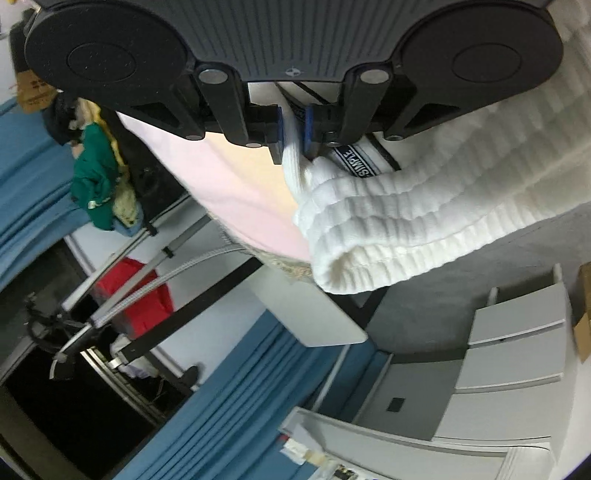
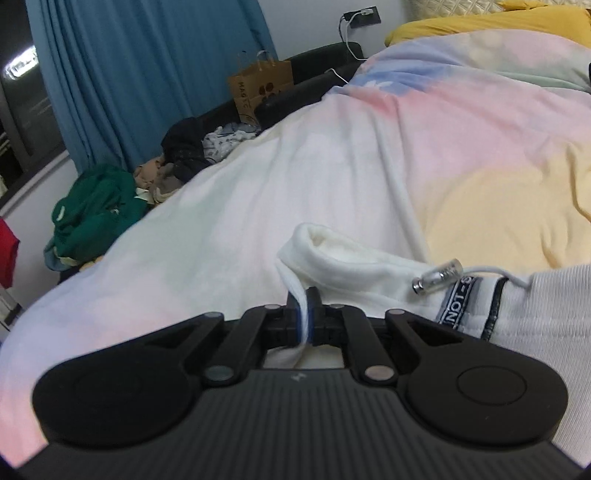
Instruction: Fold clothes
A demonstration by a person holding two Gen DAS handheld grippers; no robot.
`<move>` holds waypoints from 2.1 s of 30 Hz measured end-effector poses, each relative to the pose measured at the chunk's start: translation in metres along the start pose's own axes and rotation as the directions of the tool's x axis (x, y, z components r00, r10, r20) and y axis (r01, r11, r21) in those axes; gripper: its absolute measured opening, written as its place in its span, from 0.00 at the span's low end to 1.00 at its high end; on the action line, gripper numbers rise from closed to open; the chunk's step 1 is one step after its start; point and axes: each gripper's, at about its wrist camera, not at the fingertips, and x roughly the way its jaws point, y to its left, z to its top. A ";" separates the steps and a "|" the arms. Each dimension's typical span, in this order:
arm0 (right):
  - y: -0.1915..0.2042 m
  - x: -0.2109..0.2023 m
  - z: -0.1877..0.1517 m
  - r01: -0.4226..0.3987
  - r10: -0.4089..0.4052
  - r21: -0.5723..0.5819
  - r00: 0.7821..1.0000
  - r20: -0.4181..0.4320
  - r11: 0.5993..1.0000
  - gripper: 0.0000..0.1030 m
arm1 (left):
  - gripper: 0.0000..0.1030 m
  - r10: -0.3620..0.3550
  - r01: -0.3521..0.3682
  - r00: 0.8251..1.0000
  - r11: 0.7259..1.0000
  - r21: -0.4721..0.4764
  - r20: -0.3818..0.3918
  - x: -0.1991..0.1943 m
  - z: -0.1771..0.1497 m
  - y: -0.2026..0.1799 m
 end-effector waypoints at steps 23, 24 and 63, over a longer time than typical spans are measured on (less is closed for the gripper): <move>-0.148 -0.184 -0.030 -0.273 0.348 0.374 0.925 -0.149 0.886 0.55 | 0.78 -0.199 0.168 0.976 0.945 -0.280 -0.087 -0.195 -0.111 0.134; -0.152 -0.180 -0.033 -0.270 0.360 0.398 0.917 -0.170 0.877 0.55 | 0.78 -0.202 0.172 0.976 0.945 -0.278 -0.080 -0.190 -0.110 0.134; -0.141 -0.165 -0.030 -0.270 0.379 0.492 0.916 -0.134 0.828 0.18 | 0.15 -0.244 0.249 0.967 0.863 -0.439 0.069 -0.274 -0.088 0.187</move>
